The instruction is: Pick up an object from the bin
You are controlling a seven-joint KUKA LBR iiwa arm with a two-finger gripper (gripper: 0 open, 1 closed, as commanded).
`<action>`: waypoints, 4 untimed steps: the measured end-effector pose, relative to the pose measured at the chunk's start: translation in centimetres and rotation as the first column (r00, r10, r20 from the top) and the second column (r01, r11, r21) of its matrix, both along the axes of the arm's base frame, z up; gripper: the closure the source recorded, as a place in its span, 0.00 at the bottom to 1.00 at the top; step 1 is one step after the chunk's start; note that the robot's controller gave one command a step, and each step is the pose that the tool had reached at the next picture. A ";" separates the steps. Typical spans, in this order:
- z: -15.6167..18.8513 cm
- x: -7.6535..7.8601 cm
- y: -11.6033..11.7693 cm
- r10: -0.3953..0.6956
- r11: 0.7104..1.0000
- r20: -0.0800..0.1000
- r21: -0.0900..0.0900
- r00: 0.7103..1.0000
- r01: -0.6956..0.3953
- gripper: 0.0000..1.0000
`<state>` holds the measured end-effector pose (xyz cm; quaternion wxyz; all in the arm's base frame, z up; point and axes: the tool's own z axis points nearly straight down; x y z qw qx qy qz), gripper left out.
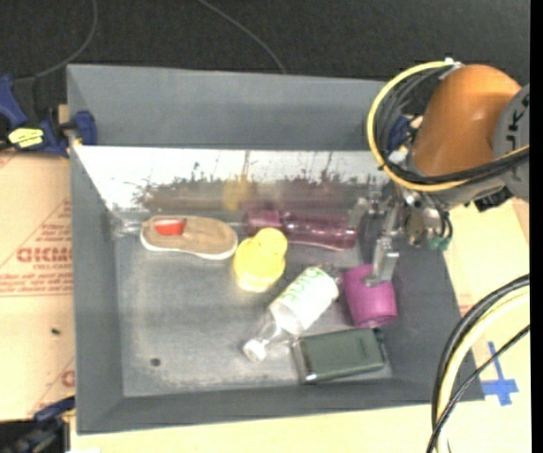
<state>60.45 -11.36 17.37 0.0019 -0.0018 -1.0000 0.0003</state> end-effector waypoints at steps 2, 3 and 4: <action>-5.9 -0.4 0.5 0.135 0.991 0.007 0.000 0.991 -0.135 0.00; -8.2 -2.6 -0.6 -0.043 0.999 0.016 0.017 0.999 0.042 0.00; -10.2 -1.7 0.0 0.073 0.997 0.013 0.013 0.997 -0.073 1.00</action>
Offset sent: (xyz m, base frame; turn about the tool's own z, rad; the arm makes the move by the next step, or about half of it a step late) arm -0.0094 0.0067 -0.0993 -0.2128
